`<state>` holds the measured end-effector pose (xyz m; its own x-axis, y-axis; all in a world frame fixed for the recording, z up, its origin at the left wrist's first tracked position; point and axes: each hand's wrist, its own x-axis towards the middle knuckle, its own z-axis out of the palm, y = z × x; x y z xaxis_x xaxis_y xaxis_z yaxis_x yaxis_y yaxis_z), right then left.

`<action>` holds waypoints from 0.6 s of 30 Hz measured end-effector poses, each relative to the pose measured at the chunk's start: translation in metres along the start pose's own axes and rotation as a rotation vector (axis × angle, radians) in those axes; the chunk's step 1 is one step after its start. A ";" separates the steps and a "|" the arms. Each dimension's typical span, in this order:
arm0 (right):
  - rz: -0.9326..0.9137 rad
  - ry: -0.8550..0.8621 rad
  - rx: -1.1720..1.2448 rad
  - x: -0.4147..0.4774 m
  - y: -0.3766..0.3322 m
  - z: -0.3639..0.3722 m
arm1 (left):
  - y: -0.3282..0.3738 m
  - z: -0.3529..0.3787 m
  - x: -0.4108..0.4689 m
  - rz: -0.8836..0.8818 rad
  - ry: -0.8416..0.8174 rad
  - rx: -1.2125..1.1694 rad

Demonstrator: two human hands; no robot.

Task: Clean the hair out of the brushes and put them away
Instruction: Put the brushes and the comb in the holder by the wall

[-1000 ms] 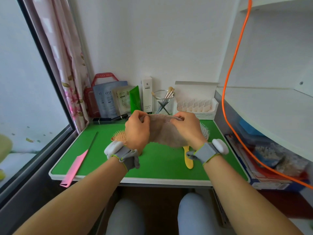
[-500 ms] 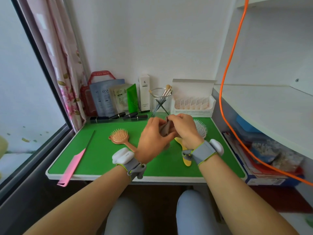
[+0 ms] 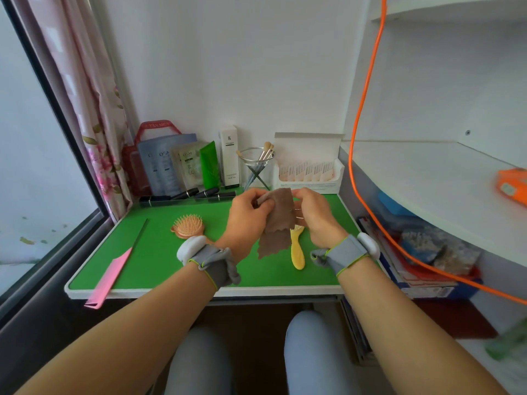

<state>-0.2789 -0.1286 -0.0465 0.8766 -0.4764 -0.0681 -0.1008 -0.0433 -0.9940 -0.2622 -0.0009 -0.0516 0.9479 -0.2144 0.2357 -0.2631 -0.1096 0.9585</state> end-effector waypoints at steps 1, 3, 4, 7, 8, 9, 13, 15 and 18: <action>0.001 0.009 -0.014 -0.001 0.000 -0.002 | 0.002 0.003 -0.001 -0.009 -0.002 -0.018; -0.004 0.027 -0.079 -0.006 0.001 -0.011 | 0.006 0.011 -0.006 -0.025 -0.011 -0.063; -0.015 0.026 -0.108 -0.009 0.002 -0.016 | 0.008 0.015 -0.008 -0.028 -0.018 -0.080; -0.046 0.088 -0.093 -0.018 0.005 -0.035 | 0.009 0.029 -0.014 -0.033 -0.035 -0.103; -0.056 0.126 -0.079 -0.020 0.007 -0.043 | 0.009 0.035 -0.016 -0.035 -0.044 -0.102; -0.076 0.153 -0.077 -0.023 0.009 -0.050 | 0.008 0.041 -0.017 -0.038 -0.054 -0.094; -0.136 0.240 -0.137 -0.026 0.021 -0.084 | 0.003 0.069 -0.022 -0.021 -0.105 0.022; -0.141 0.270 -0.176 -0.027 0.028 -0.095 | -0.002 0.081 -0.022 -0.033 -0.125 0.069; -0.101 0.334 -0.236 -0.027 0.042 -0.118 | -0.008 0.107 -0.024 -0.078 -0.189 0.147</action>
<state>-0.3618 -0.2212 -0.0762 0.6908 -0.7164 0.0984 -0.1615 -0.2856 -0.9446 -0.3022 -0.0985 -0.0816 0.9195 -0.3761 0.1145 -0.2268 -0.2698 0.9358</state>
